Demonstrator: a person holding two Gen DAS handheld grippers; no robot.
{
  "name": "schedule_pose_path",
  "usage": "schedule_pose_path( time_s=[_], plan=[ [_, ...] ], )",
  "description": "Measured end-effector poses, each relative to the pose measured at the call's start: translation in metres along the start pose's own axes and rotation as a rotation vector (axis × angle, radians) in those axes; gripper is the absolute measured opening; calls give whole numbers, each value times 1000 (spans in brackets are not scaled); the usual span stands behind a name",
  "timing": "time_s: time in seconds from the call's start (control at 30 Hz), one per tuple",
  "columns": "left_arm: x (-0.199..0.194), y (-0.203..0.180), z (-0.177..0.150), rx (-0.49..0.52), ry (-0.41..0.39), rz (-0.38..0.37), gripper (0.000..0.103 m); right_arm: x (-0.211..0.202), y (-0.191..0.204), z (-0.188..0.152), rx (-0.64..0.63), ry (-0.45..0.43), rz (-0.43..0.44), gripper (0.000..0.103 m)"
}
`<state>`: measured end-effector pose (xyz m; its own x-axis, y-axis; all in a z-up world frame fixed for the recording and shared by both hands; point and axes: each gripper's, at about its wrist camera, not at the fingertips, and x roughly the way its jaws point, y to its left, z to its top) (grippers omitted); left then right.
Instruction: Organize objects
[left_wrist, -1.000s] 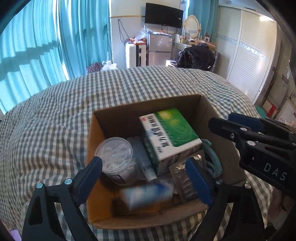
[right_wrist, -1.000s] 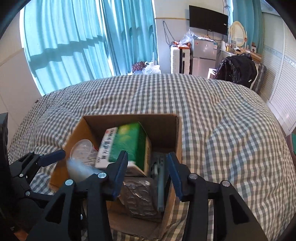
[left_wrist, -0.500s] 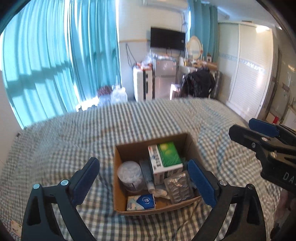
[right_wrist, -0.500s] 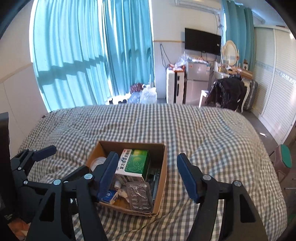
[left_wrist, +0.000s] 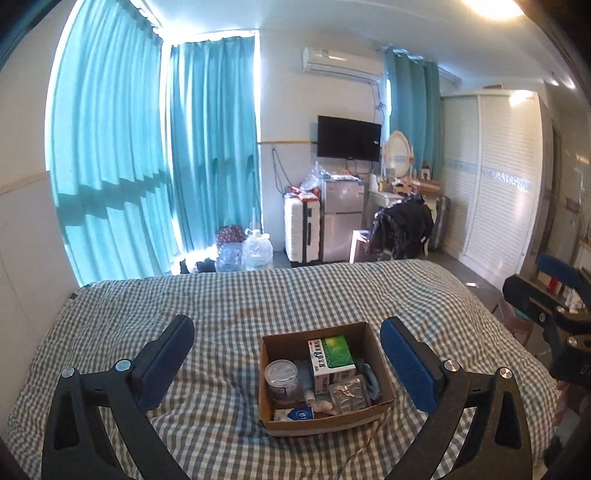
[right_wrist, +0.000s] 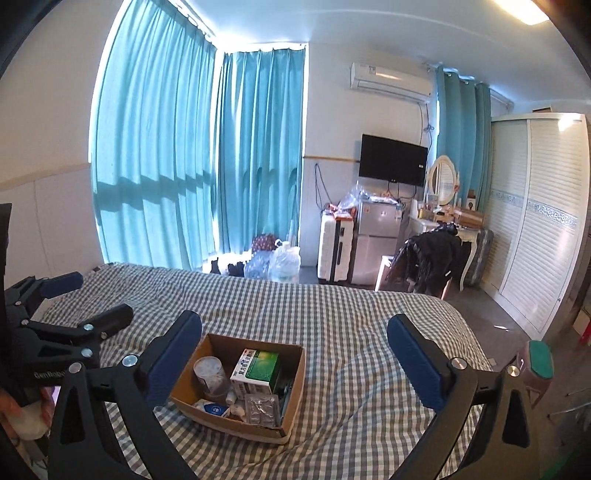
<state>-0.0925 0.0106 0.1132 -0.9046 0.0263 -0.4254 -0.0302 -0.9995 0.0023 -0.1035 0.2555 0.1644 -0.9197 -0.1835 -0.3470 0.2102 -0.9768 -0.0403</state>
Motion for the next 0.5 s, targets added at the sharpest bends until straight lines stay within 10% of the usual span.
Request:
schedule_pose_path(
  time_s=[0.33,0.5],
  plan=[
    [-9,0,-63,17,-126,37,103,26,7,-77,-39,14,-38,103],
    [29,4,-101,24,-20,13,103,49,12,-124,0,63,-6,103]
  ],
)
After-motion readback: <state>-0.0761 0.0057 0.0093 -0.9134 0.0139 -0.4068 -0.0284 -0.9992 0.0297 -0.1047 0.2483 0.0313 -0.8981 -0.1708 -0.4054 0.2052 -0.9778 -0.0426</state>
